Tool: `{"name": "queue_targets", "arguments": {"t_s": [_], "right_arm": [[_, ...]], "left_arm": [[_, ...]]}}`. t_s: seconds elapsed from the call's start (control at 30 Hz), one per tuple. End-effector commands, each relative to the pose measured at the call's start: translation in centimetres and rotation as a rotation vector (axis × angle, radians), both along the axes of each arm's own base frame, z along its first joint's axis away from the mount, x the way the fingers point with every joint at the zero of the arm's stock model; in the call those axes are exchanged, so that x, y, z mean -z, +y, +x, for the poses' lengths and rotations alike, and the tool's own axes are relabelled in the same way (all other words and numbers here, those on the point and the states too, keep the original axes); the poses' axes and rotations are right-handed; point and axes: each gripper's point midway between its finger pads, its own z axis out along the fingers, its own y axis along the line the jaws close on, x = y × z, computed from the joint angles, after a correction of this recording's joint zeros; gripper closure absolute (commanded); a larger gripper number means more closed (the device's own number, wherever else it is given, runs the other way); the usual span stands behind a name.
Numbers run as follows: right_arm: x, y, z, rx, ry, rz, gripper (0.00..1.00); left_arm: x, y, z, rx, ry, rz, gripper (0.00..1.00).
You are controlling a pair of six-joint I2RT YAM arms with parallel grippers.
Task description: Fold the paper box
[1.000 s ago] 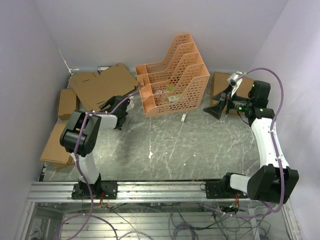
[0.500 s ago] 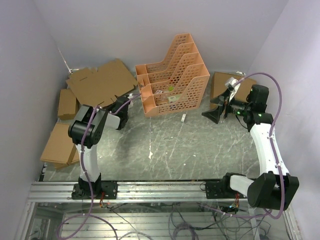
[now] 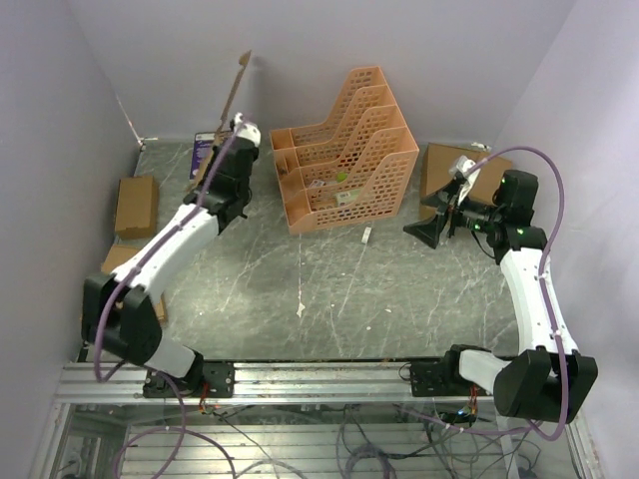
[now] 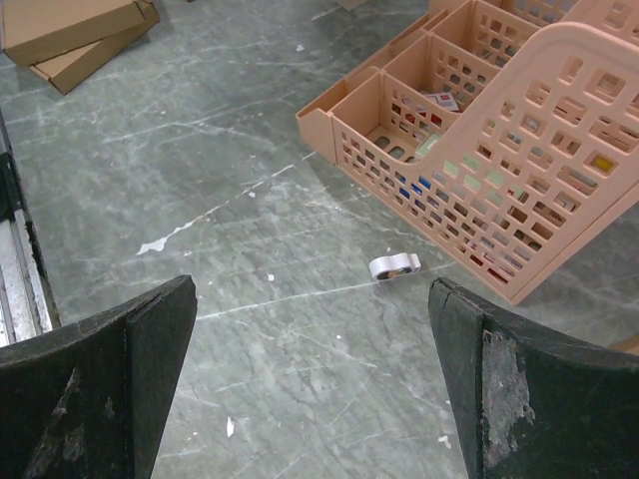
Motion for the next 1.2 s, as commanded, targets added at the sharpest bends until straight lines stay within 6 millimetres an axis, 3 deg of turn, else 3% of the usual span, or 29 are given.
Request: {"name": "queue_targets", "arguments": {"t_s": [0.0, 0.23, 0.4, 0.57, 0.73, 0.93, 1.17], "right_arm": [[0.9, 0.2, -0.1, -0.035, 0.012, -0.012, 0.0], [3.1, 0.8, 0.5, -0.049, 0.071, -0.035, 0.0], [4.6, 1.1, 0.8, -0.074, 0.129, -0.028, 0.0], [5.4, 1.5, 0.5, -0.106, 0.163, -0.001, 0.0], [5.8, 1.4, 1.0, -0.094, 0.172, 0.002, 0.0], [7.6, 1.2, 1.2, -0.061, 0.234, 0.006, 0.0], [8.4, 0.8, 1.9, -0.022, 0.266, -0.013, 0.0]], "left_arm": [[0.8, -3.8, -6.0, 0.026, 0.14, -0.408, 0.93], [1.6, -8.3, -13.7, 0.13, 0.121, -0.75, 0.93], [2.1, -9.9, -16.8, 0.106, 0.152, -0.784, 0.93], [1.2, -13.0, -18.4, 0.154, 0.173, -0.833, 0.93], [2.4, -15.9, -19.4, 0.11, 0.218, -0.87, 0.93], [3.6, -20.6, -21.3, 0.194, 0.27, -0.987, 0.93], [5.1, -24.9, -21.1, 0.251, 0.299, -0.965, 0.93]]}}
